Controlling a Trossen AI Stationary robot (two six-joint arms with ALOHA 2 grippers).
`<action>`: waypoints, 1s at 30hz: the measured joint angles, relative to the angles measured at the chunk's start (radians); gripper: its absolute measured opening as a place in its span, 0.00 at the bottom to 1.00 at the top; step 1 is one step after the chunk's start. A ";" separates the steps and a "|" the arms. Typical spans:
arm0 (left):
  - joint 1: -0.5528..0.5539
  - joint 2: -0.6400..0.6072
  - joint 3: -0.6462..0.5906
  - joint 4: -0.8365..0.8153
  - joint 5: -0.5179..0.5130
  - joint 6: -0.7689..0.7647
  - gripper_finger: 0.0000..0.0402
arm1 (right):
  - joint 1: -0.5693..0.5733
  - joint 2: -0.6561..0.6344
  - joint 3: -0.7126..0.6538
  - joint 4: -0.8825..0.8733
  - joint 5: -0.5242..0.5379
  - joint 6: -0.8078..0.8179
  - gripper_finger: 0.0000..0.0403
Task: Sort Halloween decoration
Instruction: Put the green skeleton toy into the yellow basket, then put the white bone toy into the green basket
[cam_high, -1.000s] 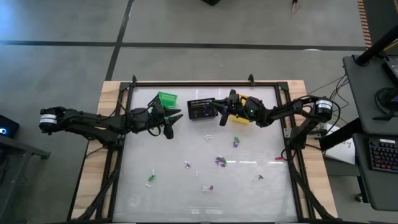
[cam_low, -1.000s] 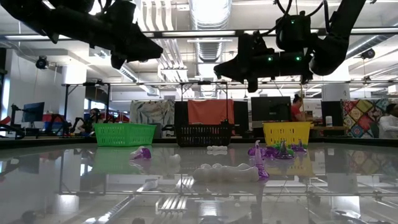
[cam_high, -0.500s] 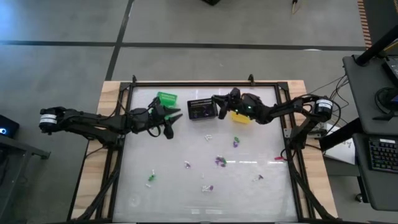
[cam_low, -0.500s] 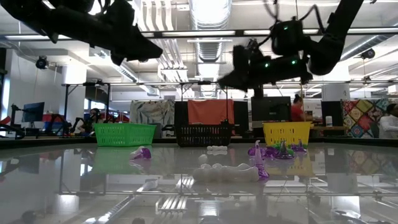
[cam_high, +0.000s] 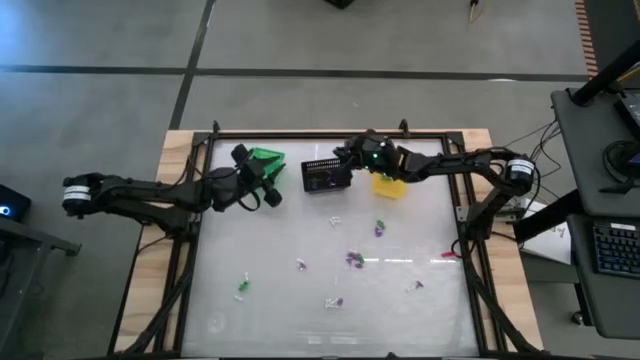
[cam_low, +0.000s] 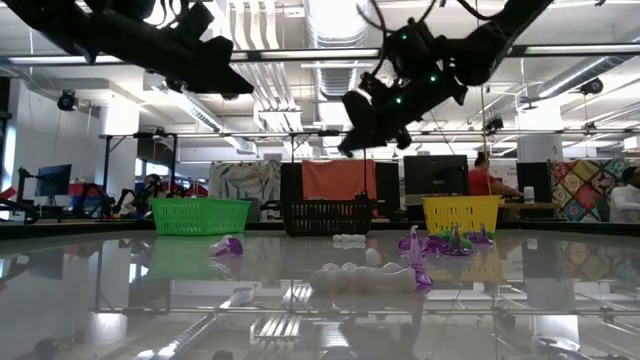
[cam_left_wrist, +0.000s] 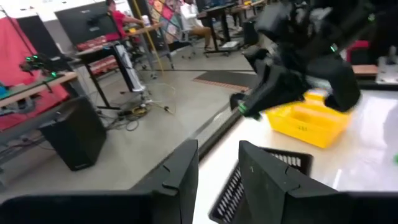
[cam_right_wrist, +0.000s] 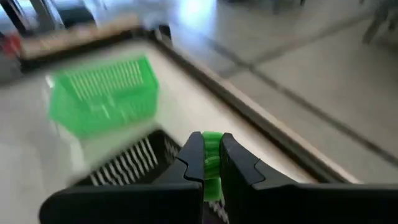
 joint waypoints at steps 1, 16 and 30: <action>0.007 -0.003 0.002 0.000 0.000 0.006 0.24 | -0.006 -0.001 0.022 -0.086 0.003 0.006 0.03; 0.120 -0.013 0.003 -0.031 0.021 0.040 0.24 | -0.009 -0.028 0.281 -1.274 0.294 0.355 0.04; 0.120 -0.011 0.001 -0.130 0.269 -0.073 0.24 | -0.026 -0.045 0.235 -1.268 0.261 0.402 0.37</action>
